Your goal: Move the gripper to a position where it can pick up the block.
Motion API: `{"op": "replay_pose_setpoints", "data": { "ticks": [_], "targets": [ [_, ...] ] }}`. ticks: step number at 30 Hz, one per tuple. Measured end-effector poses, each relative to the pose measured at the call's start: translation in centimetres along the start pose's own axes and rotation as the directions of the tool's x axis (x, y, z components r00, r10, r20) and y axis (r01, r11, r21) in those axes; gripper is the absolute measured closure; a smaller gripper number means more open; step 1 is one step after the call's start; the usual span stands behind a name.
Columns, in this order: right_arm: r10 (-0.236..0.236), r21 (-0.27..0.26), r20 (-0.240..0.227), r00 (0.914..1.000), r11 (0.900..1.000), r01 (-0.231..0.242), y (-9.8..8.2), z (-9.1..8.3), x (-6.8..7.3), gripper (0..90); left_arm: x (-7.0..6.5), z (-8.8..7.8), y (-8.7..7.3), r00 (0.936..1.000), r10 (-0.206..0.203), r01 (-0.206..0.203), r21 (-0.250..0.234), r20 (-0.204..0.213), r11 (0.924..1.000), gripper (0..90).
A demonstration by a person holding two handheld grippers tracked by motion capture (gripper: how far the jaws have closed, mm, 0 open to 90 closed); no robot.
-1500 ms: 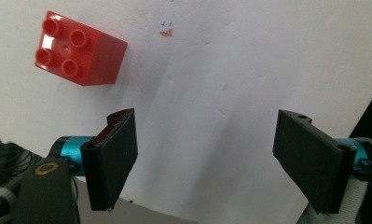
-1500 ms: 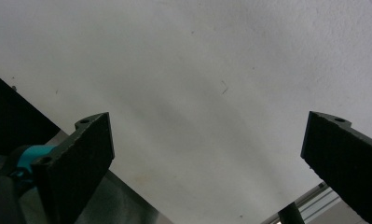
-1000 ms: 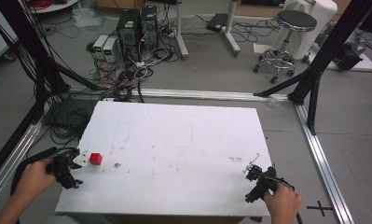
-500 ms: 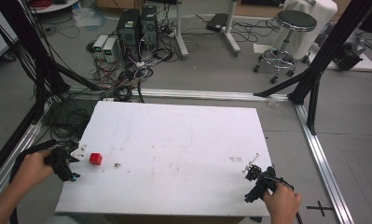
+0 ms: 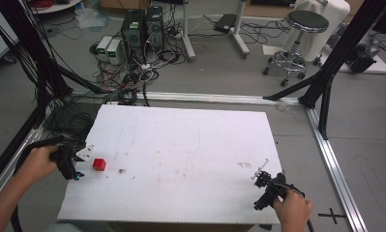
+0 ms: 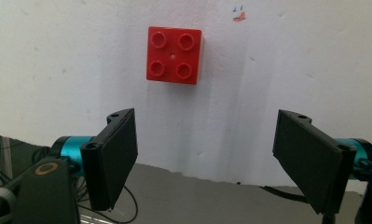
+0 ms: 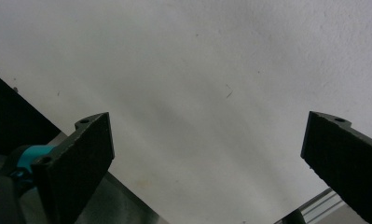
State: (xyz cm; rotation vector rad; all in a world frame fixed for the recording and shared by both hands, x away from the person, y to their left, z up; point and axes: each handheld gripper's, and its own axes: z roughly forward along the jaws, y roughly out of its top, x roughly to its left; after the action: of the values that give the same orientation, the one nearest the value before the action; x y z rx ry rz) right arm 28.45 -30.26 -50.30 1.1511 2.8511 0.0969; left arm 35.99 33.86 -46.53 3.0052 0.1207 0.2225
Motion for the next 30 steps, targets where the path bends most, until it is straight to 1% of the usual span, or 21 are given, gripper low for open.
{"op": "replay_pose_setpoints", "data": {
  "ticks": [1, 3, 4, 6, 8, 11, 12, 13, 14, 15, 16, 17, 19, 20, 23, 24, 26, 28, 29, 30],
  "targets": [
    [0.0, 0.0, 0.0, 1.0, 1.0, 0.0, 0.0, 0.0, 0.0, 1.6, 0.2, 0.0, 0.1, 0.9999, 0.011, -0.011, 0.009, 0.006, 0.9999, 22.2],
    [-0.004, 0.002, -0.001, 1.0, 1.0, 0.004, 0.0, 0.0, 0.0, 1.6, 0.4, 0.2, 0.2, 0.9995, 0.03, -0.03, 0.008, 0.006, 0.9995, 22.2],
    [-0.003, 0.004, -0.001, 1.0, 1.0, 0.003, 0.1, 0.0, 0.0, 1.6, 0.5, 0.3, 0.2, 0.9994, 0.031, -0.031, 0.013, 0.017, 0.9994, 22.2],
    [-0.005, 0.005, 0.0, 1.0, 1.0, 0.005, 0.1, 0.0, 0.0, 1.6, 0.8, 0.5, 0.3, 0.9985, 0.049, -0.05, 0.016, 0.023, 0.9986, 22.2],
    [-0.003, -0.003, -0.004, 1.0, 1.0, 0.003, 0.0, 0.1, 0.0, 1.6, 1.1, 0.7, 0.4, 0.9984, 0.044, -0.044, 0.021, 0.036, 0.9988, 22.2],
    [-0.002, -0.002, -0.007, 1.0, 1.0, 0.002, -0.1, 0.2, -0.1, 1.6, 1.3, 0.9, 0.5, 0.9987, 0.039, -0.04, 0.015, 0.034, 0.9991, 22.2],
    [0.005, 0.004, -0.007, 1.0, 1.0, -0.005, -0.2, 0.2, -0.1, 1.6, 1.4, 0.9, 0.5, 0.9981, 0.048, -0.048, 0.012, 0.038, 0.9988, 22.2],
    [-0.002, 0.002, -0.006, 1.0, 1.0, 0.002, -0.2, 0.2, -0.1, 1.6, 1.5, 0.9, 0.6, 0.9976, 0.05, -0.051, 0.015, 0.048, 0.9986, 22.2],
    [-0.001, -0.001, -0.009, 1.0, 1.0, 0.001, -0.2, 0.2, -0.1, 1.6, 1.5, 1.0, 0.7, 0.9974, 0.056, -0.056, 0.008, 0.044, 0.9984, 22.2],
    [0.001, -0.004, -0.009, 1.0, 1.0, -0.001, -0.2, 0.2, -0.1, 1.6, 1.7, 1.0, 0.8, 0.997, 0.063, -0.063, 0.013, 0.045, 0.9979, 22.2],
    [-0.001, -0.003, -0.01, 0.9999, 1.0, 0.001, -0.2, 0.1, -0.1, 1.6, 1.7, 1.1, 0.8, 0.9973, 0.054, -0.055, 0.008, 0.049, 0.9985, 22.2],
    [-0.001, -0.003, -0.01, 0.9999, 1.0, 0.001, -0.2, 0.1, -0.1, 1.6, 1.8, 1.1, 0.9, 0.9966, 0.065, -0.066, 0.009, 0.05, 0.9978, 22.2],
    [-0.006, -0.007, -0.008, 1.0, 1.0, 0.006, -0.2, 0.1, -0.1, 1.6, 1.9, 1.3, 1.0, 0.9957, 0.07, -0.071, 0.001, 0.061, 0.9975, 22.2],
    [-0.003, -0.004, -0.009, 1.0, 1.0, 0.003, -0.2, 0.1, -0.1, 1.6, 2.1, 1.6, 1.1, 0.9946, 0.079, -0.079, 0.003, 0.068, 0.9969, 22.2],
    [0.0, -0.007, -0.009, 1.0, 1.0, 0.0, -0.3, 0.1, -0.1, 1.6, 2.3, 1.9, 1.2, 0.9941, 0.081, -0.082, 0.001, 0.072, 0.9967, 22.2],
    [0.004, -0.012, -0.012, 0.9999, 1.0, -0.005, -0.4, 0.1, -0.1, 1.6, 2.4, 2.1, 1.3, 0.9933, 0.09, -0.09, 0.004, 0.073, 0.9959, 22.3],
    [0.003, -0.012, -0.013, 0.9999, 1.0, -0.003, -0.4, 0.1, -0.1, 1.6, 2.5, 2.4, 1.5, 0.9928, 0.088, -0.089, 0.003, 0.081, 0.996, 22.3],
    [0.001, -0.014, -0.012, 0.9999, 1.0, -0.002, -0.4, 0.1, -0.1, 1.6, 2.6, 2.6, 1.7, 0.9915, 0.092, -0.093, 0.007, 0.092, 0.9956, 22.3],
    [0.002, -0.014, -0.012, 0.9999, 1.0, -0.003, -0.4, 0.1, -0.1, 1.6, 2.7, 2.7, 1.9, 0.9911, 0.1, -0.101, 0.009, 0.088, 0.9949, 22.3],
    [0.003, -0.014, -0.013, 0.9999, 1.0, -0.003, -0.3, 0.0, -0.1, 1.6, 2.8, 2.9, 2.3, 0.9896, 0.109, -0.11, 0.012, 0.095, 0.9938, 22.3]
  ]
}}
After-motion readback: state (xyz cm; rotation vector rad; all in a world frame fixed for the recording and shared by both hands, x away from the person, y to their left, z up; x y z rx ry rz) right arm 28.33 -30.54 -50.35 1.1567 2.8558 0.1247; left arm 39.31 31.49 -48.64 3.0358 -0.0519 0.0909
